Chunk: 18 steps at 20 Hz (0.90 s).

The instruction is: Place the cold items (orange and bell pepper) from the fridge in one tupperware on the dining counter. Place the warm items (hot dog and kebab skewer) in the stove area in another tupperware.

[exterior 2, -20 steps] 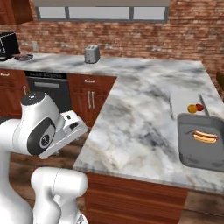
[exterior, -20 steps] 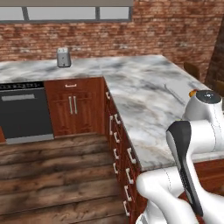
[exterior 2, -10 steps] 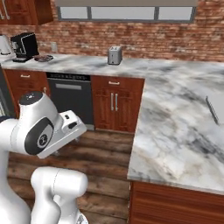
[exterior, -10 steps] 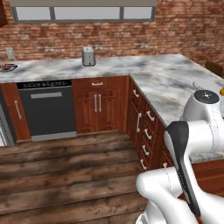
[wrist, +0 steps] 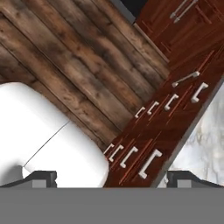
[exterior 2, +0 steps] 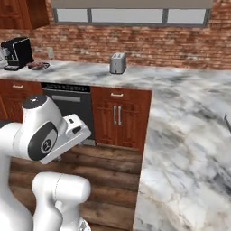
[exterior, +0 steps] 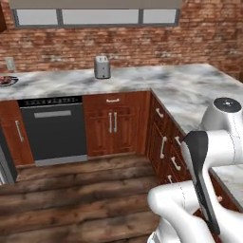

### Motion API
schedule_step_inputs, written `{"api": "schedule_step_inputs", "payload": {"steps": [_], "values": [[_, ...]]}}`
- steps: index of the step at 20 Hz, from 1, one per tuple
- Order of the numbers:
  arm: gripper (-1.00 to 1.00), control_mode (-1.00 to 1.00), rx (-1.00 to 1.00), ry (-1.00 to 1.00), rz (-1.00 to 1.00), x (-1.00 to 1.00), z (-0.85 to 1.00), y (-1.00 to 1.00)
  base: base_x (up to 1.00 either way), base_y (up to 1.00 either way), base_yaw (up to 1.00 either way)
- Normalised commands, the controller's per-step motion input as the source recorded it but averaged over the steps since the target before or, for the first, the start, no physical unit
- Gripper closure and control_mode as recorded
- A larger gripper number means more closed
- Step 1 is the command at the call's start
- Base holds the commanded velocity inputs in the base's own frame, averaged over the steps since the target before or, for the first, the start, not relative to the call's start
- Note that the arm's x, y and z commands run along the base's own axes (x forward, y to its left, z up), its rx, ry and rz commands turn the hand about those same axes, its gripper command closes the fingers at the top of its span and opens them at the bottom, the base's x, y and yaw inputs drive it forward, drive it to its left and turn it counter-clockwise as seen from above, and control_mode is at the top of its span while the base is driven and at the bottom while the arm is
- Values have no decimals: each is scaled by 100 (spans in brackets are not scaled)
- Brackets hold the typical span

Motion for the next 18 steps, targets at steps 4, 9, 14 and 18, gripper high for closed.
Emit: {"api": "schedule_step_inputs", "payload": {"steps": [4, 9, 14, 18], "values": [[-100, 100, 0, 0, 0, 0, 0, 0, 83, 84, 0], [-100, 100, 0, 0, 0, 0, 0, 0, 79, 45, 0], [-100, 100, 0, 0, 0, 0, 0, 0, 93, 17, 6], [-100, 100, 0, 0, 0, 0, 0, 0, 89, 23, 11]]}}
